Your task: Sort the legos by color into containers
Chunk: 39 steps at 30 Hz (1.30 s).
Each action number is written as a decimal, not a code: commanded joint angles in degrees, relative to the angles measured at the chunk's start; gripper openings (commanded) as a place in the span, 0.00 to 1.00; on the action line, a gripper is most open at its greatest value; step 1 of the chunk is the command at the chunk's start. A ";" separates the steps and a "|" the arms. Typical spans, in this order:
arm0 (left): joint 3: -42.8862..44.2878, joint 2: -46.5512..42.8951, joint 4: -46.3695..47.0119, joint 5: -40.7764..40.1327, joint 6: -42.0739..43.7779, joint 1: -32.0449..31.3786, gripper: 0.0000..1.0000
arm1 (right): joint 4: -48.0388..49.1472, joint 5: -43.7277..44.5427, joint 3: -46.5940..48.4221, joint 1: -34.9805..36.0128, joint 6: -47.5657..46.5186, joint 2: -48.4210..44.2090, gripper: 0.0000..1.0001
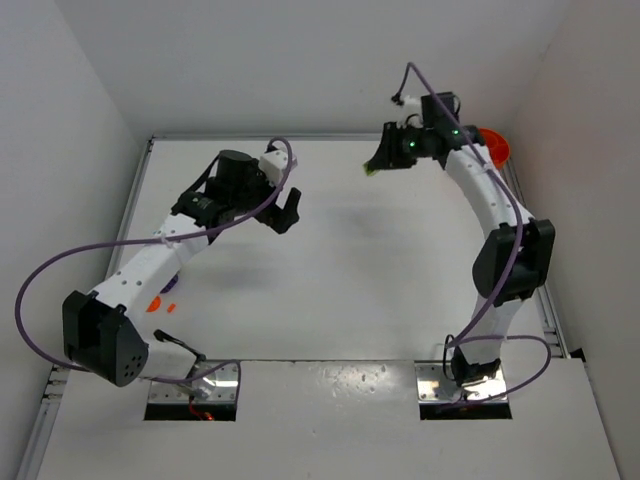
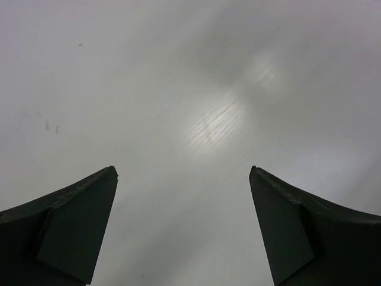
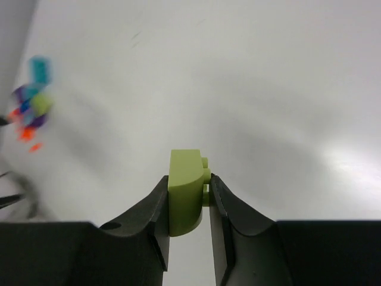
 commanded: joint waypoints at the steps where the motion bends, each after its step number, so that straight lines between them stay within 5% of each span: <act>1: 0.93 -0.90 1.68 -4.43 -1.83 2.59 0.99 | -5.90 20.49 9.69 -4.02 -14.68 1.86 0.00; 6: 2.16 2.52 0.54 -6.82 -1.30 4.53 0.99 | -5.12 34.06 20.41 -11.14 -22.28 8.19 0.00; 14: 3.30 5.07 0.63 -4.90 -2.45 9.71 0.99 | -8.80 38.83 40.72 -19.76 -21.14 23.91 0.00; 39: 3.83 8.24 0.10 0.03 -3.50 13.68 0.99 | 1.12 40.15 45.57 -26.53 -16.92 33.95 0.00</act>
